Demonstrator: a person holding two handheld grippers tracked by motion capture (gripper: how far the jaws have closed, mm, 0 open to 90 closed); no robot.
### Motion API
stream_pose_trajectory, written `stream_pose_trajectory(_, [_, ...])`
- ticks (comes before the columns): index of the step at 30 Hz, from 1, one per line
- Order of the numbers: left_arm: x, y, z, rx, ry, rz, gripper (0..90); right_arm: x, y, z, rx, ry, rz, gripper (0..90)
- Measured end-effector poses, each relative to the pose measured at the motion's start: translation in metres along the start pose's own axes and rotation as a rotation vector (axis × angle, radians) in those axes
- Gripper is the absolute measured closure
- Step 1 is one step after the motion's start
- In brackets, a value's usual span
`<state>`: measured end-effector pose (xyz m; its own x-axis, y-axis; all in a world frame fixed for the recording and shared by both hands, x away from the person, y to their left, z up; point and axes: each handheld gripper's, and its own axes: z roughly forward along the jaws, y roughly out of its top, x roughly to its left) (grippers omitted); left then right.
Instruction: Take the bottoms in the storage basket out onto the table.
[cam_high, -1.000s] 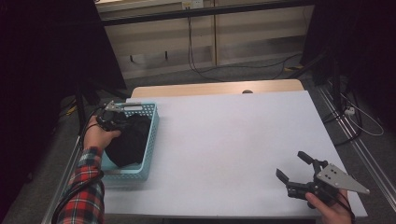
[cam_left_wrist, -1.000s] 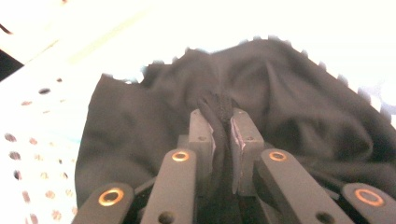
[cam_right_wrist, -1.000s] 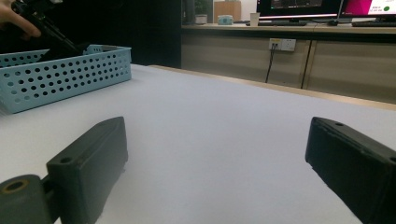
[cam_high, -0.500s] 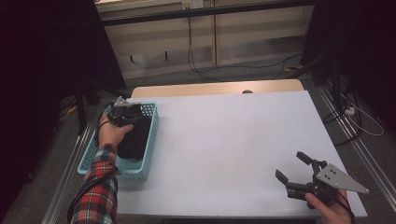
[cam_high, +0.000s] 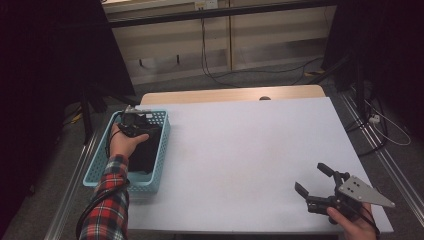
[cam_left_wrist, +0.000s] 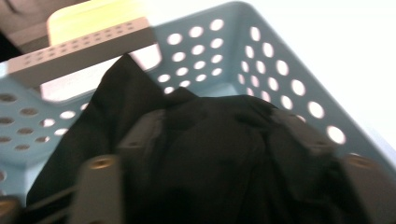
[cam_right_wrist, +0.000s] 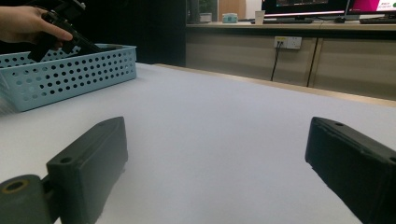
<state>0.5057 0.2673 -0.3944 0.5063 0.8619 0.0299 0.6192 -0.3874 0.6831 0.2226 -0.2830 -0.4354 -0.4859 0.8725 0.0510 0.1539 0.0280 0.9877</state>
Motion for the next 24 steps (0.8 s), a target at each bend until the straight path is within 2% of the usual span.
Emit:
stream_pose_trajectory(1, [0.0,-0.001,0.001,0.004,0.005,-0.005,29.0,0.0,0.0,0.0,-0.001,-0.001,-0.001,5.3])
stream_pose_trajectory(2, [0.0,-0.001,0.002,0.006,0.002,-0.017,22.2,0.0,0.0,0.0,-0.003,0.0,-0.004,5.3])
stream_pose_trajectory(3, [0.001,-0.002,0.003,0.008,0.013,-0.026,22.2,0.0,0.0,0.0,-0.003,0.0,-0.004,5.3])
stream_pose_trajectory(4, [0.002,-0.003,0.003,0.015,0.016,-0.036,15.6,0.0,0.0,0.0,-0.003,0.0,-0.003,5.3])
stream_pose_trajectory(8, [0.006,-0.006,0.004,0.008,0.052,-0.093,9.3,0.0,0.0,0.0,-0.004,0.001,-0.004,5.3])
stream_pose_trajectory(13, [0.008,-0.005,-0.001,0.006,0.062,-0.086,7.9,0.0,0.0,0.0,-0.003,-0.001,-0.003,5.3])
stream_pose_trajectory(14, [0.009,-0.004,-0.004,0.005,0.061,-0.108,6.4,0.0,0.0,0.0,-0.002,-0.002,-0.003,5.3])
stream_pose_trajectory(17, [0.01,-0.004,-0.009,0.032,0.064,-0.127,5.3,0.0,0.0,0.0,0.004,-0.005,-0.002,5.3])
stream_pose_trajectory(21, [0.011,-0.009,-0.011,0.043,0.061,-0.155,5.2,0.0,0.0,-0.001,-0.003,-0.004,-0.011,5.3])
stream_pose_trajectory(23, [0.012,-0.013,-0.01,0.049,0.038,-0.184,5.1,0.0,0.0,-0.001,-0.001,-0.005,-0.011,5.3])
stream_pose_trajectory(24, [0.012,-0.014,-0.009,0.049,0.034,-0.186,5.1,0.0,0.0,0.0,0.002,-0.006,-0.009,5.3])
